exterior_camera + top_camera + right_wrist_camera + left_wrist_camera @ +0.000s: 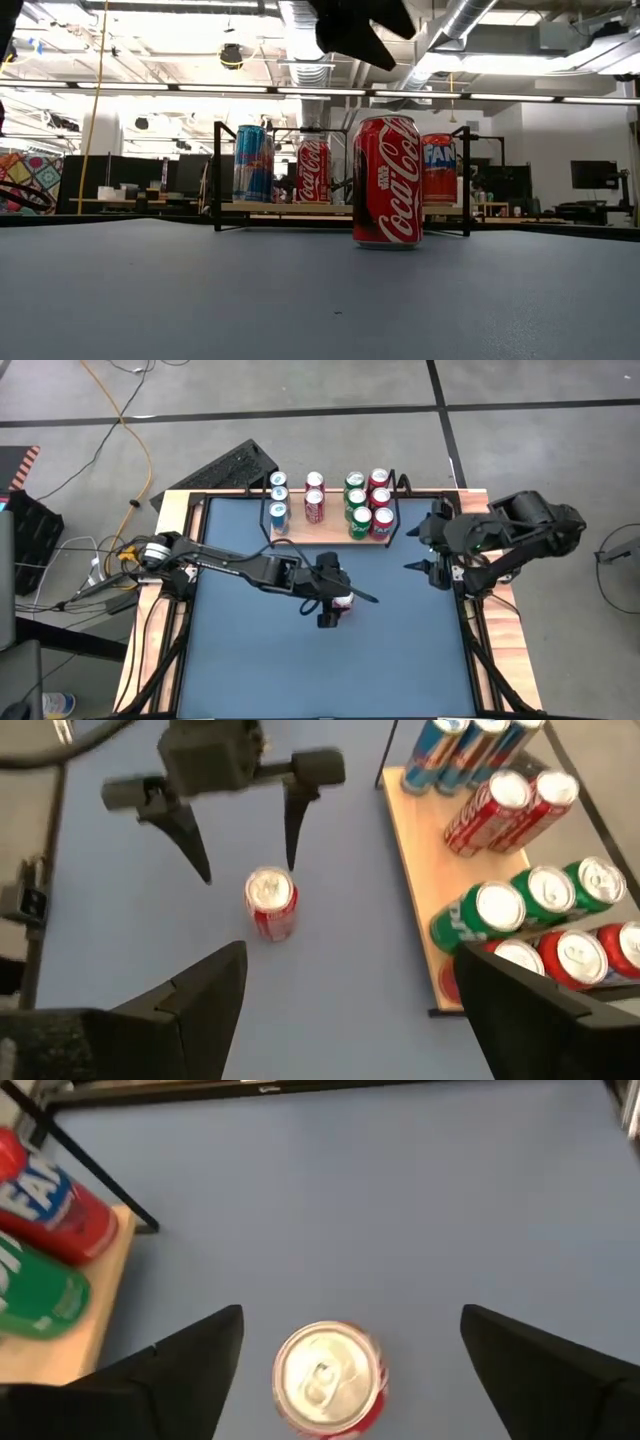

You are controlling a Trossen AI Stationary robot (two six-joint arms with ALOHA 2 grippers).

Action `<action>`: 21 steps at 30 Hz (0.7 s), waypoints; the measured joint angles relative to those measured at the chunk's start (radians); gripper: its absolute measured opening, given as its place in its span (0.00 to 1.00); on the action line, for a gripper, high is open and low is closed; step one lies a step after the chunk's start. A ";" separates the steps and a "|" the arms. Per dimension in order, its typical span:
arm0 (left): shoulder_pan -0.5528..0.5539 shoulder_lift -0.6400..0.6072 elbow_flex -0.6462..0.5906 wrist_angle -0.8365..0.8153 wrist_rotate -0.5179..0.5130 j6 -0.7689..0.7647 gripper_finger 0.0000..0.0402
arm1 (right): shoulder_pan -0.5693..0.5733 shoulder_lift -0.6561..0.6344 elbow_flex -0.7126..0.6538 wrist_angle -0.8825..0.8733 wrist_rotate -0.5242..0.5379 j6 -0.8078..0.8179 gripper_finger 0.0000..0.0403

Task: Place canned beverage on shelf
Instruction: Put the red white soda can on the shelf aligned with the other red white soda cans

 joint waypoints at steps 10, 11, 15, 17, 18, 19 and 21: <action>-0.019 0.006 0.010 -0.019 -0.112 -0.083 0.91 | 0.011 0.042 -0.001 -0.033 0.015 0.004 0.84; -0.021 0.012 0.010 -0.024 -0.123 -0.096 0.91 | 0.011 0.042 -0.001 -0.032 0.016 0.004 0.84; -0.020 0.053 0.010 -0.021 -0.116 -0.121 0.91 | 0.011 0.044 0.000 -0.033 0.016 0.004 0.84; -0.019 0.076 0.010 -0.017 -0.110 -0.123 0.91 | 0.011 0.045 0.000 -0.033 0.016 0.004 0.84; -0.019 0.088 0.010 -0.022 -0.106 -0.125 0.91 | 0.011 0.044 0.000 -0.034 0.016 0.006 0.84; -0.020 0.099 0.010 -0.019 -0.106 -0.129 0.91 | 0.011 0.043 0.000 -0.035 0.017 0.010 0.84; -0.020 0.117 0.010 -0.025 -0.107 -0.145 0.91 | 0.011 0.043 0.000 -0.037 0.016 0.017 0.84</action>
